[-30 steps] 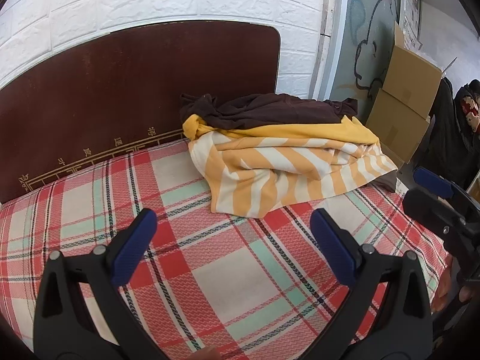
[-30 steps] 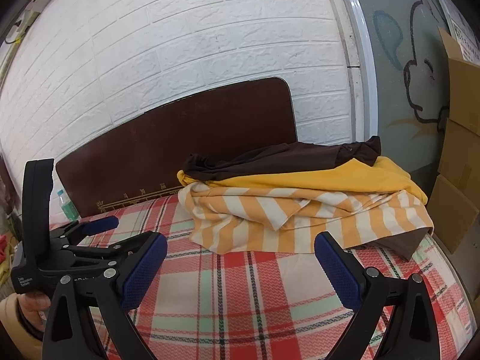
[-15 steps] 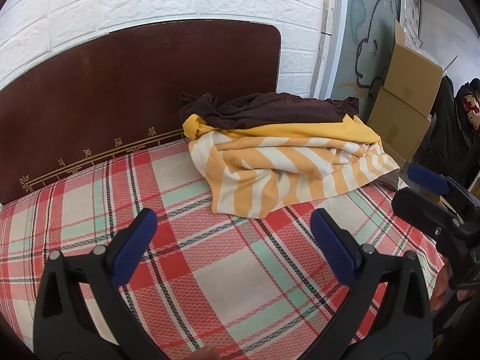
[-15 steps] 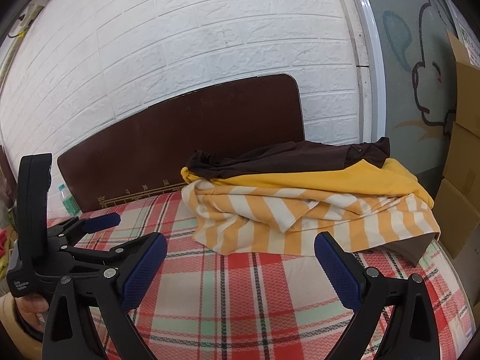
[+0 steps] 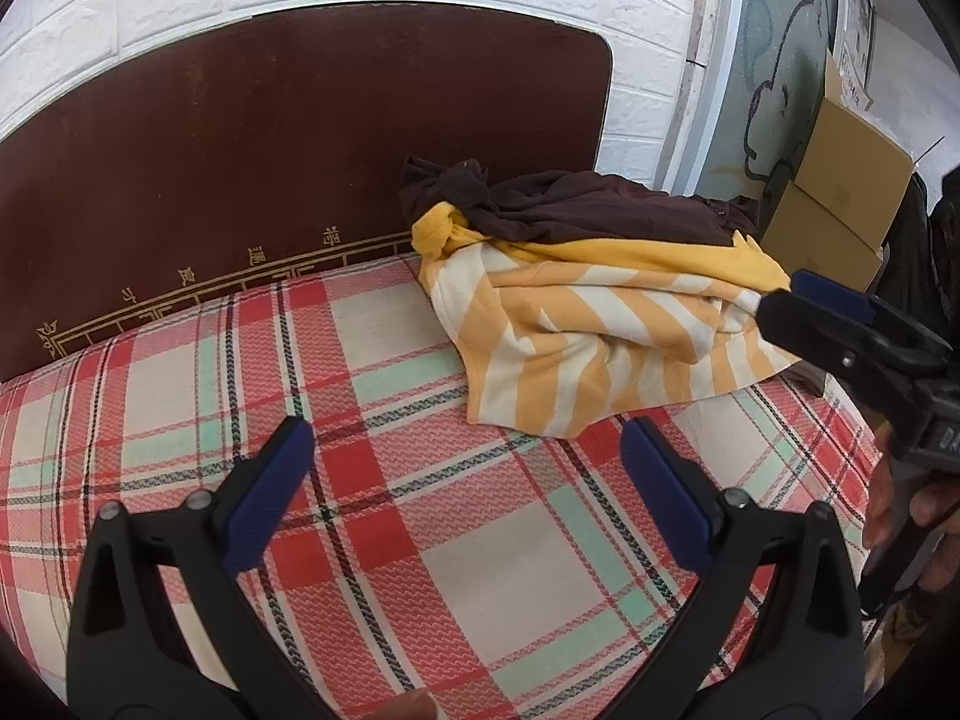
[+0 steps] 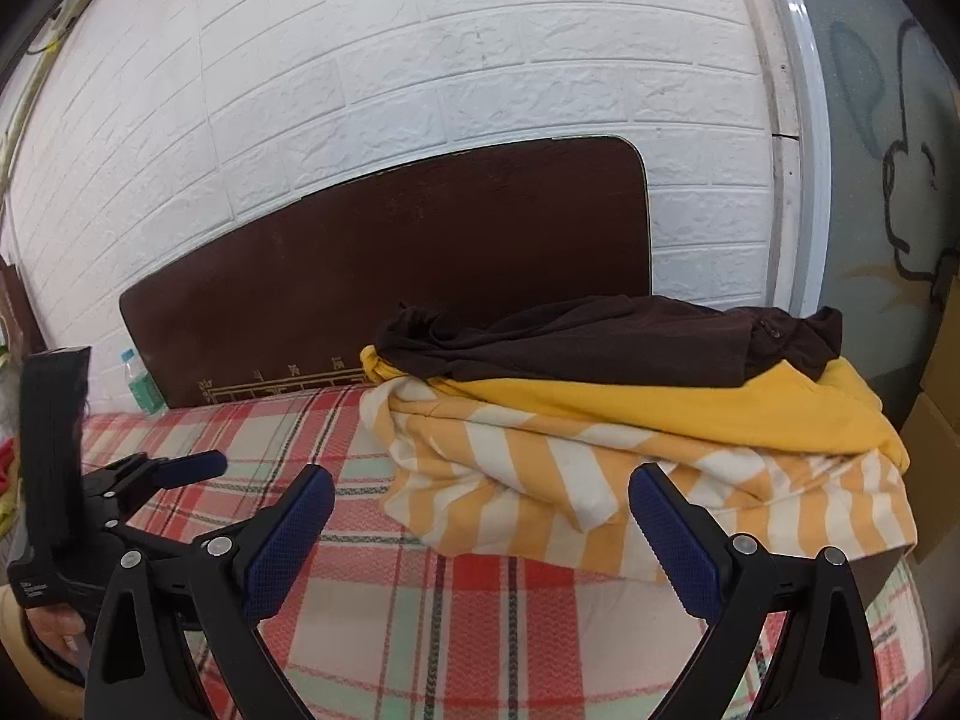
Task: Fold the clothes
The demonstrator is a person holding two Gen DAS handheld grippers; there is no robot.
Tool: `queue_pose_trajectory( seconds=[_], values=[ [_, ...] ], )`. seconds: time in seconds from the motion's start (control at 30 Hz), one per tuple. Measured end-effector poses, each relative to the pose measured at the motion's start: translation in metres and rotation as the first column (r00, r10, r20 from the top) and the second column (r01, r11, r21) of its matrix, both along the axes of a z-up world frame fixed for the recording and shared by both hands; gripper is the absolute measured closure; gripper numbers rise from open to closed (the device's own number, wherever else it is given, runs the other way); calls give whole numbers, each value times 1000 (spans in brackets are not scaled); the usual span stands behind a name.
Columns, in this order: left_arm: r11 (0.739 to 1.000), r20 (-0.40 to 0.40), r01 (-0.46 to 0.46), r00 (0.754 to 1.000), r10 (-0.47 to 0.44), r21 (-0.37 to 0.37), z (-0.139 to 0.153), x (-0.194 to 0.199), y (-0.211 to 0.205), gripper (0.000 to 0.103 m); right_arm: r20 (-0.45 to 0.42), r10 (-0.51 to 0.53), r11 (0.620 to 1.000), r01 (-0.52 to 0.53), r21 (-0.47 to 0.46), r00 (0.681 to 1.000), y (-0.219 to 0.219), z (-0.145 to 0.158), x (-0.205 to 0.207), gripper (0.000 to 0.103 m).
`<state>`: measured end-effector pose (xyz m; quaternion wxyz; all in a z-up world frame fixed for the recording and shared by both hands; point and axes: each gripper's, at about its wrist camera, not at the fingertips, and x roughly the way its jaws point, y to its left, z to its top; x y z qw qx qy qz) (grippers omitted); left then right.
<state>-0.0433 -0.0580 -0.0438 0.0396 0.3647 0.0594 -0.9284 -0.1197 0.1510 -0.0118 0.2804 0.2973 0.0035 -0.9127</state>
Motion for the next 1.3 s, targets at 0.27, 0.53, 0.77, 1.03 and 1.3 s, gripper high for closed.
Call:
queue_pose_trajectory(
  seconds=[0.27,0.53,0.77,1.03,1.3],
  values=[
    [1000,26,-17,1000,17,20,-6,-8,-18,1,-14,89,977,-84,196,996,-53,-10,-59,6],
    [995,63,-59,997,55,76,-21,-5,-40,1,49,279,887,-277,369,959,-83,-60,-38,27],
    [995,85,-60,995,54,79,-30,3,-42,1,47,254,839,-245,486,966,-101,-106,-45,49],
    [992,84,-63,995,54,107,-32,6,-51,1,180,224,973,-229,4,958,-24,-49,-59,96],
    [991,71,-6,997,-4,134,-28,9,-37,1,178,309,899,-225,-376,934,55,-3,-29,96]
  ],
)
